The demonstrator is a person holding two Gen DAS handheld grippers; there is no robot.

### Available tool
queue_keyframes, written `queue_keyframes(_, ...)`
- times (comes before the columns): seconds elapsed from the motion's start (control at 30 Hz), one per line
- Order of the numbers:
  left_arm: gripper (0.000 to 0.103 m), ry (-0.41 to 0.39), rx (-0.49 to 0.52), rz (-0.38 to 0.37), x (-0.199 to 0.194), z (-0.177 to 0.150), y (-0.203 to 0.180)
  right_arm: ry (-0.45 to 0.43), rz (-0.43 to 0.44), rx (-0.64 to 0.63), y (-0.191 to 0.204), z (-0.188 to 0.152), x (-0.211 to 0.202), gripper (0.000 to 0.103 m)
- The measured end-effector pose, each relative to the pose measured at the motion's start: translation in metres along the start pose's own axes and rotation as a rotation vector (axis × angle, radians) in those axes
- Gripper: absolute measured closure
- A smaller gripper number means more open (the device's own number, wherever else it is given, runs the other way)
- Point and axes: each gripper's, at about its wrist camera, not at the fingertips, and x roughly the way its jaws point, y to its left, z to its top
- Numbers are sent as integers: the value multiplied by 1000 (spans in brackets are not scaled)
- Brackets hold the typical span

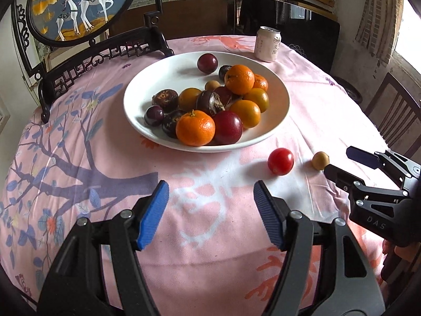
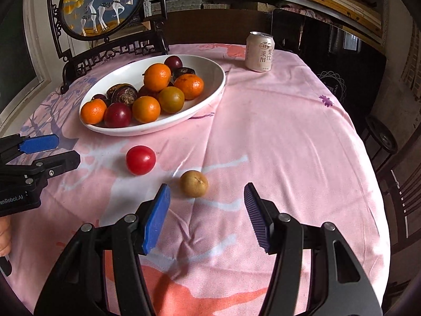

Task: Organize fruits
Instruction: 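Grasp a tan round fruit with the right gripper while the left grasps a red tomato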

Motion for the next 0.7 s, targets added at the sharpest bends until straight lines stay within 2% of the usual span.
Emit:
queue_keyframes(0.13, 34, 12, -1, -10, 4, -1, 1, 16, 13, -10, 6, 3, 9, 45)
queue_keyframes(0.2, 34, 21, -5, -18, 6, -2, 2, 31, 10, -19, 9, 5, 16, 49)
queue_keyframes(0.23, 34, 27, -5, -22, 7, -2, 2, 44, 11, -22, 10, 6, 21, 58)
queue_keyframes(0.33, 34, 35, 0, -25, 10, -3, 0, 52, 19, -19, 10, 6, 27, 69)
queue_keyframes(0.37, 34, 38, 2, -25, 11, -3, 0, 48, 25, -16, 9, 6, 27, 77)
queue_keyframes(0.53, 34, 62, 3, -41, 17, -1, -9, 21, 50, 22, 1, 1, 13, 77)
queue_keyframes(0.7, 34, 84, 45, -73, 26, 2, -31, 8, 79, 49, -9, -10, -1, 77)
